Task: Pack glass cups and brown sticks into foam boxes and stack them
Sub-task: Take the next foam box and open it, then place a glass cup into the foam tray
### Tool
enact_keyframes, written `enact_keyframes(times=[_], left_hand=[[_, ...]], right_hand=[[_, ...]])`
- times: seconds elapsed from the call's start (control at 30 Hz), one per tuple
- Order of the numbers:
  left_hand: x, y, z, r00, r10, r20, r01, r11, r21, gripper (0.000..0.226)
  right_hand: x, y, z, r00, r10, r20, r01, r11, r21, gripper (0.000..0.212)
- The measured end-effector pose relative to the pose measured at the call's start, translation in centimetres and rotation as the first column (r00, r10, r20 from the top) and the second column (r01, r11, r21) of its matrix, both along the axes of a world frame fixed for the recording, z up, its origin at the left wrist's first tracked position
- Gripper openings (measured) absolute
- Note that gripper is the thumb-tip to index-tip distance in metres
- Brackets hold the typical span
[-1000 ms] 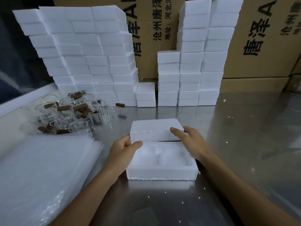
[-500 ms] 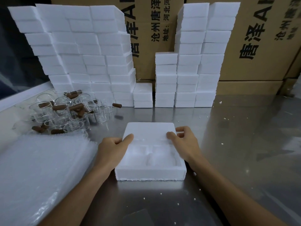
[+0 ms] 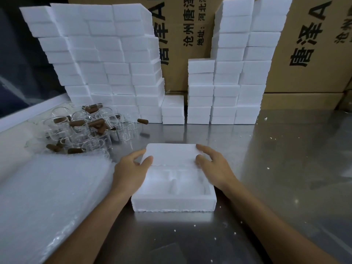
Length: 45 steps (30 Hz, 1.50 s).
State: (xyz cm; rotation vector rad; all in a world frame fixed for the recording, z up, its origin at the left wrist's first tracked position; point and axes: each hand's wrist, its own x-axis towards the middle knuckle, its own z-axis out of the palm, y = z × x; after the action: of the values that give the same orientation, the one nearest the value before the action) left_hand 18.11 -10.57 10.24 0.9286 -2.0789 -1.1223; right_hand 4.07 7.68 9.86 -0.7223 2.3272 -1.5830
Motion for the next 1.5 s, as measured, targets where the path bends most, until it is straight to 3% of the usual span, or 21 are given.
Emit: enact_keyframes(times=[0.2, 0.4, 0.6, 0.7, 0.77, 0.83, 0.9, 0.97, 1.13, 1.23, 1.33, 1.5], left_hand=[[0.1, 0.0, -0.3, 0.999, -0.034, -0.031, 0.033, 0.999, -0.026, 0.032], [0.3, 0.1, -0.1, 1.000, -0.007, -0.028, 0.005, 0.997, -0.083, 0.030], [0.3, 0.5, 0.2, 0.997, 0.014, 0.069, 0.003, 0.971, -0.238, 0.033], [0.1, 0.5, 0.2, 0.993, -0.008, 0.114, 0.040, 0.957, -0.288, 0.033], [0.1, 0.5, 0.2, 0.991, -0.100, 0.092, 0.124, 0.938, -0.324, 0.021], [0.1, 0.3, 0.2, 0.965, -0.254, 0.061, 0.260, 0.923, -0.285, 0.014], [0.2, 0.1, -0.1, 0.934, -0.355, 0.046, 0.357, 0.915, -0.188, 0.023], [0.1, -0.1, -0.1, 0.930, -0.365, 0.043, 0.368, 0.923, -0.112, 0.031], [-0.1, 0.0, -0.3, 0.938, -0.345, 0.022, 0.346, 0.935, -0.078, 0.033], [-0.2, 0.0, -0.5, 0.944, -0.331, 0.007, 0.330, 0.940, -0.090, 0.032], [-0.3, 0.0, -0.7, 0.945, -0.327, -0.014, 0.324, 0.941, -0.097, 0.031], [-0.2, 0.0, -0.8, 0.939, -0.343, -0.004, 0.341, 0.934, -0.102, 0.037]], right_hand=[[-0.2, 0.1, 0.0, 1.000, 0.015, -0.007, -0.015, 0.999, 0.040, 0.049], [0.0, 0.3, 0.2, 1.000, 0.003, 0.007, -0.003, 0.999, -0.035, 0.041], [-0.1, 0.4, 0.0, 1.000, 0.003, 0.011, -0.003, 1.000, -0.029, 0.036], [-0.3, 0.3, -0.1, 1.000, -0.004, -0.013, 0.004, 1.000, 0.018, 0.034], [-0.4, 0.2, -0.1, 1.000, 0.009, -0.027, -0.007, 0.999, 0.047, 0.034], [-0.4, 0.3, -0.1, 0.999, 0.024, -0.046, -0.022, 0.998, 0.057, 0.033], [-0.3, 0.4, 0.0, 0.997, 0.032, -0.071, -0.027, 0.997, 0.074, 0.030], [-0.3, 0.3, 0.5, 0.993, 0.025, -0.116, -0.009, 0.991, 0.137, 0.026], [-0.8, -2.8, 2.7, 0.889, 0.095, -0.448, 0.143, 0.872, 0.469, 0.030], [-0.9, -7.1, 3.2, 0.855, 0.244, -0.457, 0.070, 0.820, 0.568, 0.038], [-1.2, -11.9, 2.9, 0.841, 0.331, -0.428, -0.042, 0.828, 0.559, 0.047], [-3.5, -18.5, 3.0, 0.845, 0.282, -0.455, -0.052, 0.890, 0.453, 0.064]])
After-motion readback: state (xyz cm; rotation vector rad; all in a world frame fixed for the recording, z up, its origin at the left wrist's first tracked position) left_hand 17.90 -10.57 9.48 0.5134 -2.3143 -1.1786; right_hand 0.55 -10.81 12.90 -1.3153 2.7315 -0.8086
